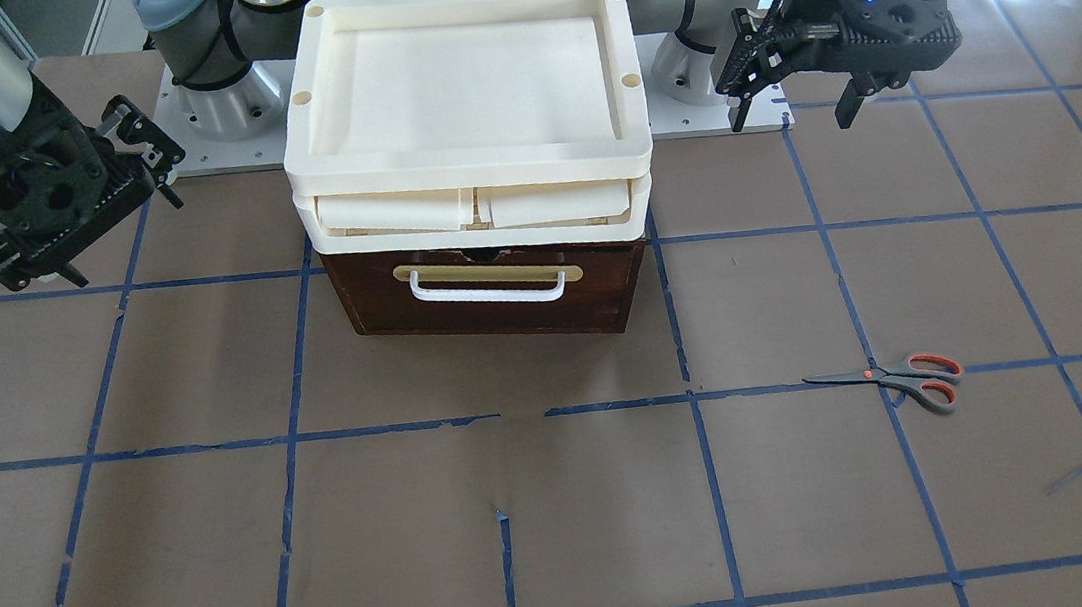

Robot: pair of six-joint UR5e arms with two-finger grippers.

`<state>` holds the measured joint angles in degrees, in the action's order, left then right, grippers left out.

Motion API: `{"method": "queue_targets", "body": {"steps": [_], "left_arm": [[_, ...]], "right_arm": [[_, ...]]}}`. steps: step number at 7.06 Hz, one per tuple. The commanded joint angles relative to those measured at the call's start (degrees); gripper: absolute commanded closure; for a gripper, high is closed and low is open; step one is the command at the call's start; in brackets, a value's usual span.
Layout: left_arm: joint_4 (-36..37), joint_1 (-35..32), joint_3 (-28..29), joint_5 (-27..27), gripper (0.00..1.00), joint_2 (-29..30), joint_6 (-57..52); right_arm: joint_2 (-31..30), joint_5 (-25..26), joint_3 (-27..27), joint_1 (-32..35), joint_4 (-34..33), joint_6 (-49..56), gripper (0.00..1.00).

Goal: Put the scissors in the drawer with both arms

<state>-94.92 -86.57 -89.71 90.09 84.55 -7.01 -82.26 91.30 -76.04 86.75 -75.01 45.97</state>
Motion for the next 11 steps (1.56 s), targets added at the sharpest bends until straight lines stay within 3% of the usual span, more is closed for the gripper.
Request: {"method": "queue_targets", "body": {"steps": [1, 11], "left_arm": [[-0.6, -0.1, -0.2, 0.2, 0.00, -0.4, 0.0], [-0.7, 0.1, -0.2, 0.7, 0.00, -0.4, -0.6]], "right_arm": [[-1.3, 2.3, -3.8, 0.2, -3.5, 9.4, 0.00], [-2.1, 2.3, -3.8, -0.1, -3.8, 7.3, 0.00]]}}
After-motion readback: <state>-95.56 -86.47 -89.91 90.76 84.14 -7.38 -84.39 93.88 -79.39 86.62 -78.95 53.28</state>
